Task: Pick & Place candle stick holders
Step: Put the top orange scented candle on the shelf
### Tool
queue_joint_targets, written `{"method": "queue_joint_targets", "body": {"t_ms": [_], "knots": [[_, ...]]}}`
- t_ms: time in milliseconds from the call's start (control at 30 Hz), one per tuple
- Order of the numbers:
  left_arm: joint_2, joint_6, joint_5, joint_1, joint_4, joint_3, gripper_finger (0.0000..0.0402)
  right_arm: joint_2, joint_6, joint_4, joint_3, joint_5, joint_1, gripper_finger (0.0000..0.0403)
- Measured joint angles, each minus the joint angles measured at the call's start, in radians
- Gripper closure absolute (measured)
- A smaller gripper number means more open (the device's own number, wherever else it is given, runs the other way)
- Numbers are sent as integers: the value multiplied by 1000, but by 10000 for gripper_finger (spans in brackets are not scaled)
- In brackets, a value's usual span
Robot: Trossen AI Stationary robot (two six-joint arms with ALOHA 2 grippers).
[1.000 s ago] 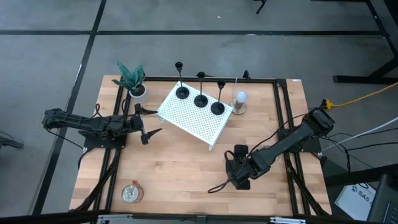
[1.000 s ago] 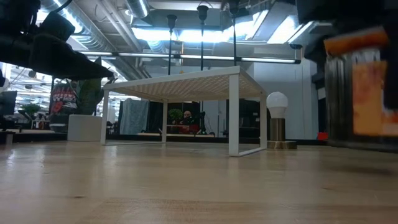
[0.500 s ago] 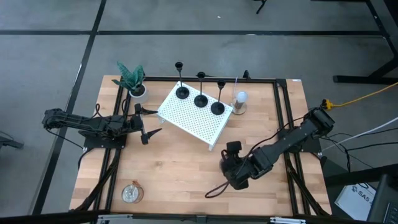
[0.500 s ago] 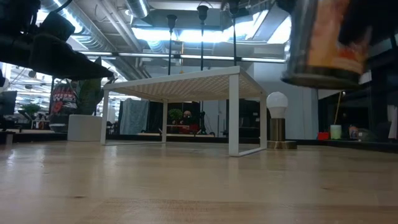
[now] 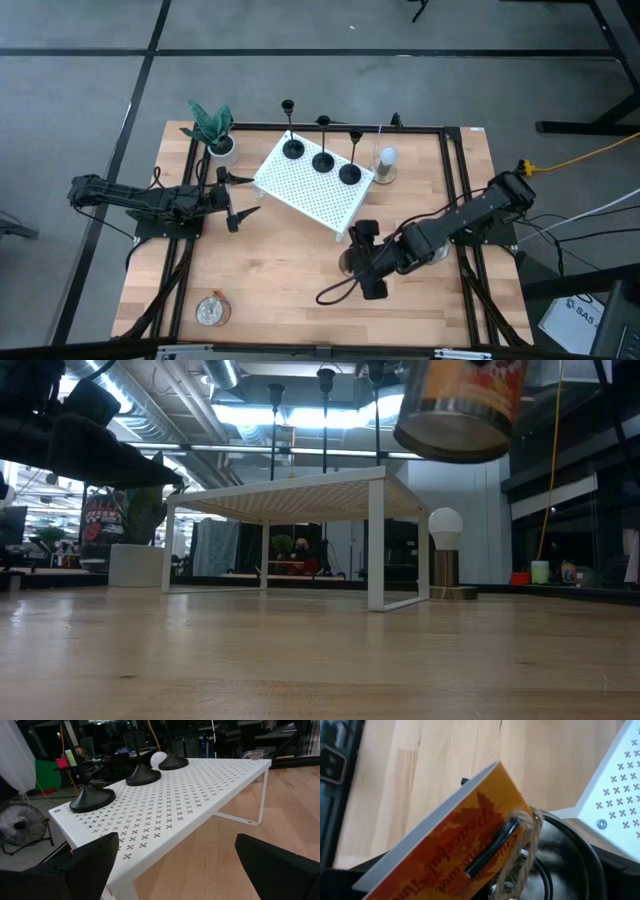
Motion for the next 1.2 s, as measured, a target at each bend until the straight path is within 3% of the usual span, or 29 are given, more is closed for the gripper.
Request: {"method": "queue_joint_targets", "body": {"t_ms": [633, 1200], "knots": [[0, 0, 0, 0, 0, 0, 2, 0, -14, 60, 124, -84, -87, 41], [0, 0, 0, 0, 0, 0, 2, 0, -215, 61, 124, -82, -269, 41]]}}
